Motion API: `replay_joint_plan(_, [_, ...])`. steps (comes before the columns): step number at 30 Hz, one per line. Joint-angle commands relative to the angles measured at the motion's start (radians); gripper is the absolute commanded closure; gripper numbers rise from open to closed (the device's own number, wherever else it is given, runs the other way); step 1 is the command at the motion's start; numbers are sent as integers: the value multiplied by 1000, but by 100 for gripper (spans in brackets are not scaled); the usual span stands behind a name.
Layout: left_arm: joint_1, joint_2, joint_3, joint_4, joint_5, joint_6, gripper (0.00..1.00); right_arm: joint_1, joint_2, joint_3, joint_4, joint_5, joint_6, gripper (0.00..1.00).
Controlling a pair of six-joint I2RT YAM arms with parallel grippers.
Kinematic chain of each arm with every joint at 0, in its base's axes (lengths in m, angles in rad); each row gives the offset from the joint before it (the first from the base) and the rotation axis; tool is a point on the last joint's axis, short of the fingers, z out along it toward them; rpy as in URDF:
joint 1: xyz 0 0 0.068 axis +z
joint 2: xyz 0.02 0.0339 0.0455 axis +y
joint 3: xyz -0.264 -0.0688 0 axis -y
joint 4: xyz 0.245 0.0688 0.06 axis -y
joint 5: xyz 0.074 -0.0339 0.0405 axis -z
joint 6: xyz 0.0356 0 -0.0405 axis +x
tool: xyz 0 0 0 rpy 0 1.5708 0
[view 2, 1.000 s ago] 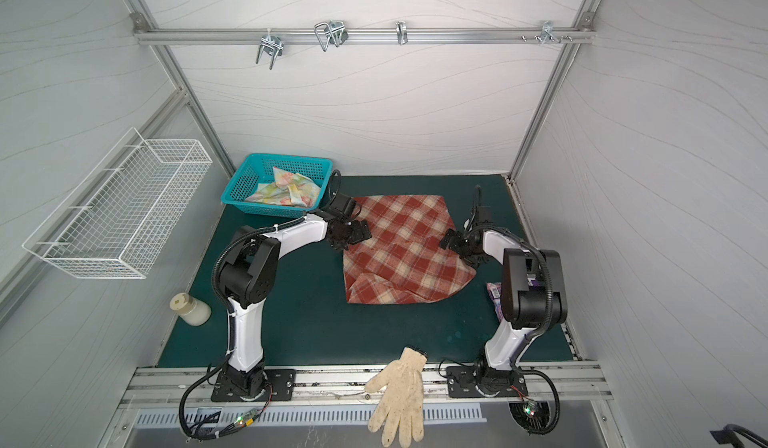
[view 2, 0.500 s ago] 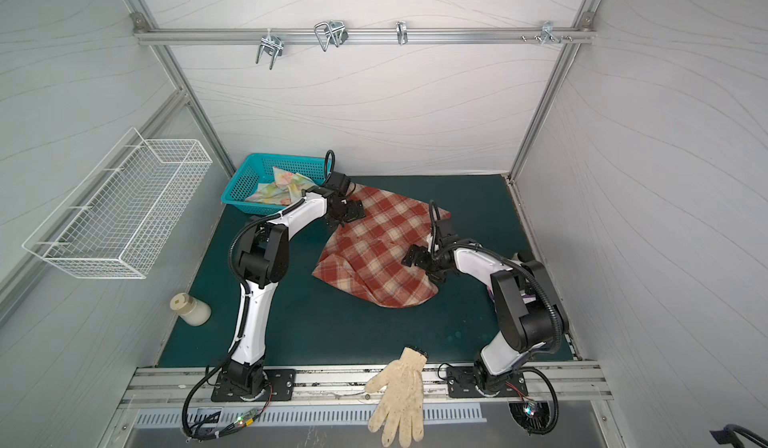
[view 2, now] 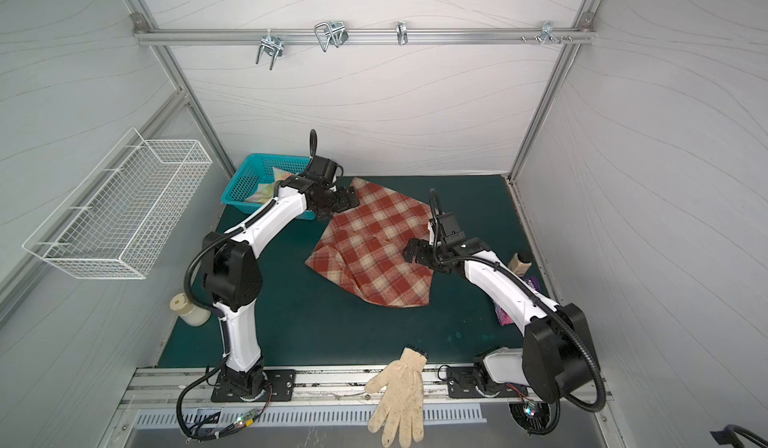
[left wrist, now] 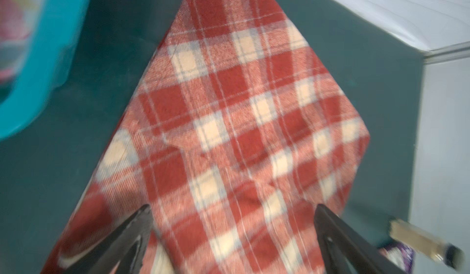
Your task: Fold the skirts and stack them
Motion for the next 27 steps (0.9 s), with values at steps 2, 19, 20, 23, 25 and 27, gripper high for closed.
replay_joint_plan(2, [-20, -125, -173, 139, 79, -85, 1, 8, -17, -13, -23, 29, -33, 1])
replay_joint_plan(19, [-85, -136, -504, 387, 86, -243, 1, 121, 175, -84, 207, -90, -26, 1])
replay_joint_plan(20, [-85, -147, -521, 387, 75, -243, 1, 132, 179, -90, 209, -83, -31, 1])
replay_joint_plan(23, [-85, -201, -573, 374, 33, -237, 1, 167, 185, -106, 225, -65, -40, 1])
replay_joint_plan(25, [-85, -250, -609, 369, 3, -237, 1, 186, 188, -111, 235, -56, -47, 1])
replay_joint_plan(27, [-83, -298, -629, 350, -25, -233, 1, 204, 198, -110, 236, -44, -55, 1])
